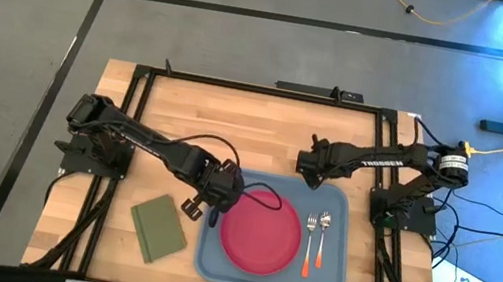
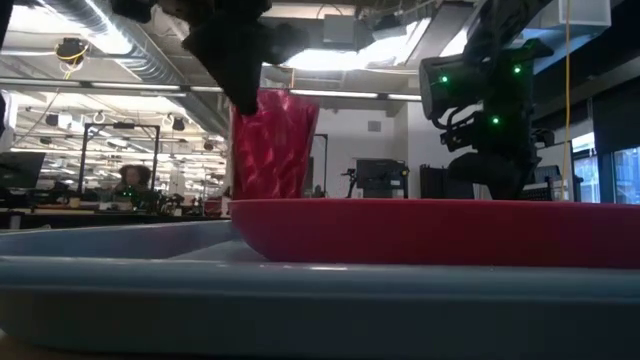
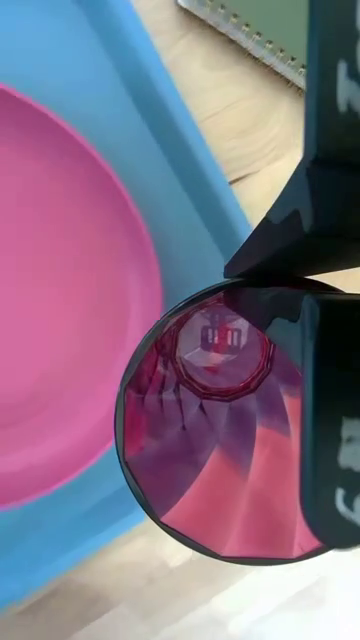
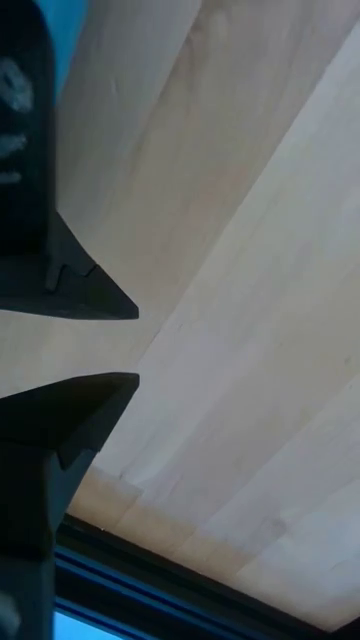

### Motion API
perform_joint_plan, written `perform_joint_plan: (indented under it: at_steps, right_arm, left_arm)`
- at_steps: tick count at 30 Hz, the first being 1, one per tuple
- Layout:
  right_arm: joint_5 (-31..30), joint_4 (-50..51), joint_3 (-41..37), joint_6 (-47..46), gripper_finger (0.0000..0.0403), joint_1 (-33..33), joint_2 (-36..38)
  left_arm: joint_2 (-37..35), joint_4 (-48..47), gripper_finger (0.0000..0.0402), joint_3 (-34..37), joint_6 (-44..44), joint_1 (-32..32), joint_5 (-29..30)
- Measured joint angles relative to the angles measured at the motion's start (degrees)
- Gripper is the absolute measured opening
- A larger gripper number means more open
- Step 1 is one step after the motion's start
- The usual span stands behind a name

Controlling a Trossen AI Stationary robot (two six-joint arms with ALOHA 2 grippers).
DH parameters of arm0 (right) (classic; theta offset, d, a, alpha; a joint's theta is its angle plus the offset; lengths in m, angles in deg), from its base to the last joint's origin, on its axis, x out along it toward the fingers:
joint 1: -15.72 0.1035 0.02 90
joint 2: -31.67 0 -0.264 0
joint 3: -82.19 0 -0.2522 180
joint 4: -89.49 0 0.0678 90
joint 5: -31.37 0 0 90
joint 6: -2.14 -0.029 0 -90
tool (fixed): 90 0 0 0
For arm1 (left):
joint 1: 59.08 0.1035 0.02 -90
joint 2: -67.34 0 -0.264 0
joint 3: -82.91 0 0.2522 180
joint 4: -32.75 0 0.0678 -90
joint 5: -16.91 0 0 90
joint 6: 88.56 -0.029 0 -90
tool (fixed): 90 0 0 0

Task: Pick and place plate/cup/fork/spoon on tray
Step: Put the red glass on the blue serving tray to the top left of the pink plate

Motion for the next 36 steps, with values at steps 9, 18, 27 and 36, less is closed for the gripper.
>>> perform_joint_plan:
  at_steps: [9, 18, 27, 36]
  right_arm:
    - [0.0, 0.0, 0.0, 0.0, 0.0101, 0.3, 0.0]
    - [0.0, 0.0, 0.0, 0.0, 0.0101, 0.3, 0.0]
    - [0.0, 0.0, 0.0, 0.0, 0.0101, 0.3, 0.0]
    - [0.0, 0.0, 0.0, 0.0, 0.0101, 0.3, 0.0]
  left_arm:
    - [0.0, 4.7, 0.0003, 2.9, 0.0, 0.0, 0.0]
    - [0.0, 5.1, 0.0027, 3.6, 0.0, 0.2, -0.1]
    - [0.0, 5.8, 0.0017, 3.8, 0.1, 0.2, 0.4]
    - [0.0, 7.6, 0.0032, 3.8, 0.1, 0.3, 0.7]
